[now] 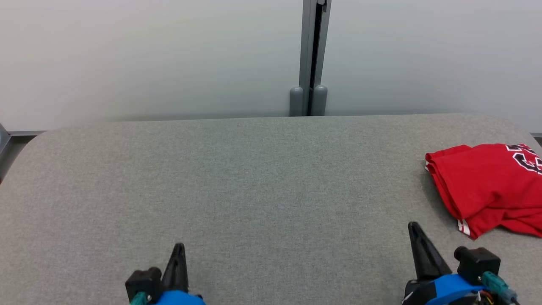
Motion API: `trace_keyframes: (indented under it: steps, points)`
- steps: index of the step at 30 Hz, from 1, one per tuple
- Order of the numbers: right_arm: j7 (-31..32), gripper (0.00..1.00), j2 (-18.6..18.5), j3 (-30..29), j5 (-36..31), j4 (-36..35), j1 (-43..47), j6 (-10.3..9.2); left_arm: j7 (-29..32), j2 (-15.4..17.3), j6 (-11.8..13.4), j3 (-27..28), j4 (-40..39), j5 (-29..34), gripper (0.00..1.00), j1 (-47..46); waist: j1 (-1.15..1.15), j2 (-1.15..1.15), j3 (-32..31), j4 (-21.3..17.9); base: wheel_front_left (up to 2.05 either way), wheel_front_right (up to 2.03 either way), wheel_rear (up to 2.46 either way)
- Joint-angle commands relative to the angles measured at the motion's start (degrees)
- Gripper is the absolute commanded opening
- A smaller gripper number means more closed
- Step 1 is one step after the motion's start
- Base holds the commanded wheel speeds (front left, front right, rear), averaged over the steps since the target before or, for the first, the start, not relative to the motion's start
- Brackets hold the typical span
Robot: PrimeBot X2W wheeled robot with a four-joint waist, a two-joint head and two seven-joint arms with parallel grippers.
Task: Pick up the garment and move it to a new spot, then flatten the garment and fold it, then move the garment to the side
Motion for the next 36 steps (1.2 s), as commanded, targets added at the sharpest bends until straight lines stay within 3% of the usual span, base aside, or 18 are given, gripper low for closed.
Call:
trace_keyframes:
  steps: [1, 14, 36]
  points:
    - [0.2, 0.0, 0.0, -0.1, 0.7, 0.5, 0.1, 0.0, 0.2, -0.1, -0.1, 0.2, 0.3, -0.7, 0.0, 0.4, 0.0, 0.0, 0.0, 0.0, 0.0, 0.0, 0.0]
    - [4.3, 0.0, 0.0, -1.8, 17.6, -1.2, -0.5, 0.0, 4.6, -0.7, -3.1, 5.4, -2.3, -15.2, 0.0, -0.4, 0.0, 0.0, 0.1, -0.1, 0.0, 0.0, 0.0]
    - [8.7, 0.0, -0.1, -3.5, 35.5, -3.0, -1.2, 0.0, 9.2, -1.3, -6.3, 10.8, -5.1, -30.8, 0.0, -1.4, 0.0, 0.0, 0.3, -0.2, 0.0, 0.0, 0.0]
